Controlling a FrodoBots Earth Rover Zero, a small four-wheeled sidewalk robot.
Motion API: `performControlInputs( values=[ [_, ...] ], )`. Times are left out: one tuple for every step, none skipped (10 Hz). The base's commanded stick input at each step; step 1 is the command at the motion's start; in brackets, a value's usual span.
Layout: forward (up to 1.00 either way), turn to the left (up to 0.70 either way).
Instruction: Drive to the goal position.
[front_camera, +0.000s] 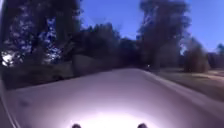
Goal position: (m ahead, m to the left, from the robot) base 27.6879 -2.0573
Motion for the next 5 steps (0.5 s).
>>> performControlInputs(
  values=[
    [1.0, 0.0],
    [1.0, 0.0],
    [1.0, 0.0],
    [1.0, 0.0],
    [1.0, 0.0]
  ],
)
